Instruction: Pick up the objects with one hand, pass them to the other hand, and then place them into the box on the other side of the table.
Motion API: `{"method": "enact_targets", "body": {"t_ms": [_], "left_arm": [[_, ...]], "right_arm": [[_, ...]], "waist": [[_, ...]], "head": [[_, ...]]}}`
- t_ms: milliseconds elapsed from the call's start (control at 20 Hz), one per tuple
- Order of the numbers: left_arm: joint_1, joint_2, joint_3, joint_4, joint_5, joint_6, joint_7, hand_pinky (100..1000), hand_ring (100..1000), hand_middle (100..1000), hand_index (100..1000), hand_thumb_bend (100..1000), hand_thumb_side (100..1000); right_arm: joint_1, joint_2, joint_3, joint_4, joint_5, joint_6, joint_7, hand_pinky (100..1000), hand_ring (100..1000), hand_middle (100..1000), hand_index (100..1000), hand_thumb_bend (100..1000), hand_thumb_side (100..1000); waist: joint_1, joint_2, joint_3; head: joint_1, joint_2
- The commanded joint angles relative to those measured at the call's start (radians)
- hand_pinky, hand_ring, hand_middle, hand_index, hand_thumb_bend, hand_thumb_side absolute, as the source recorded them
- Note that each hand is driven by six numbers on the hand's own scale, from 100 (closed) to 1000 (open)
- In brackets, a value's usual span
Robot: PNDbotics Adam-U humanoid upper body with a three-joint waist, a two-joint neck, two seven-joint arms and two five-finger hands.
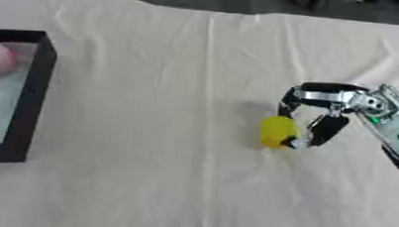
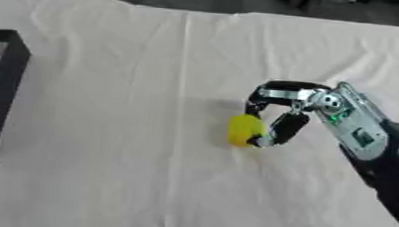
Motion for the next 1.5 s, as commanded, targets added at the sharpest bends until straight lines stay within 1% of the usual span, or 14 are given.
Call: {"method": "enact_targets", "body": {"t_ms": [50,100,250,300,450,600,850,1100,1250,1400,1500], "left_arm": [[-0.005,0.029,0.014,-0.015,0.002,-0.003,-0.001,673,733,764,793,260,634],[-0.005,0.029,0.014,-0.015,0.002,-0.003,-0.001,673,733,765,793,260,634],[-0.005,0.030,0.015,-0.016,0.003,-0.003,0.000,673,733,765,793,259,634],[-0.004,0.031,0.015,-0.016,0.003,-0.003,0.000,673,733,765,793,258,634],[-0.004,0.031,0.015,-0.017,0.004,-0.004,0.000,673,734,766,793,257,634],[-0.005,0.032,0.016,-0.020,0.005,-0.005,0.001,672,734,766,793,256,633],[-0.008,0.032,0.017,-0.035,0.009,-0.012,0.009,669,731,764,789,253,622],[-0.005,0.031,0.019,-0.055,0.016,-0.031,0.038,663,728,762,785,248,604],[-0.005,0.029,0.017,-0.072,0.022,-0.050,0.061,660,727,762,785,246,599],[-0.006,0.029,0.011,-0.089,0.030,-0.068,0.074,658,727,763,786,246,594],[-0.008,0.030,0.006,-0.102,0.034,-0.079,0.076,657,726,763,786,247,592]], "right_arm": [[-0.008,-0.036,-0.032,-0.040,-0.017,0.023,-0.027,839,698,431,516,203,100],[-0.007,-0.036,-0.038,-0.050,-0.021,0.031,-0.041,838,696,426,515,244,100],[-0.002,-0.034,-0.053,-0.079,-0.040,0.055,-0.077,837,692,423,518,224,100],[-0.002,-0.033,-0.062,-0.089,-0.044,0.065,-0.095,842,687,423,523,191,100],[0.006,-0.029,-0.084,-0.129,-0.058,0.103,-0.166,844,680,414,522,150,100],[0.012,-0.026,-0.099,-0.160,-0.078,0.134,-0.219,840,678,409,523,129,100],[0.018,-0.009,-0.118,-0.212,-0.085,0.180,-0.322,833,667,394,518,100,100],[0.025,0.013,-0.131,-0.263,-0.047,0.235,-0.448,834,667,390,519,100,100],[0.032,0.039,-0.132,-0.291,-0.012,0.274,-0.543,829,666,387,519,100,100],[0.043,0.076,-0.120,-0.318,0.013,0.290,-0.628,820,664,381,517,100,100],[0.049,0.101,-0.105,-0.328,0.013,0.292,-0.666,816,663,378,517,100,100]], "waist": [[0.008,-0.018,-0.002],[0.008,-0.018,-0.003],[0.010,-0.018,-0.004],[0.010,-0.018,-0.006],[0.012,-0.018,-0.008],[0.014,-0.018,-0.009],[0.017,-0.018,-0.011],[0.019,-0.018,-0.015],[0.020,-0.018,-0.018],[0.022,-0.018,-0.020],[0.023,-0.018,-0.021]], "head": [[0.003,-0.005],[0.003,-0.005],[0.004,-0.006],[0.005,-0.006],[0.008,-0.005],[0.008,-0.007],[0.006,-0.019],[-0.008,-0.036],[-0.018,-0.044],[-0.024,-0.048],[-0.026,-0.048]]}}
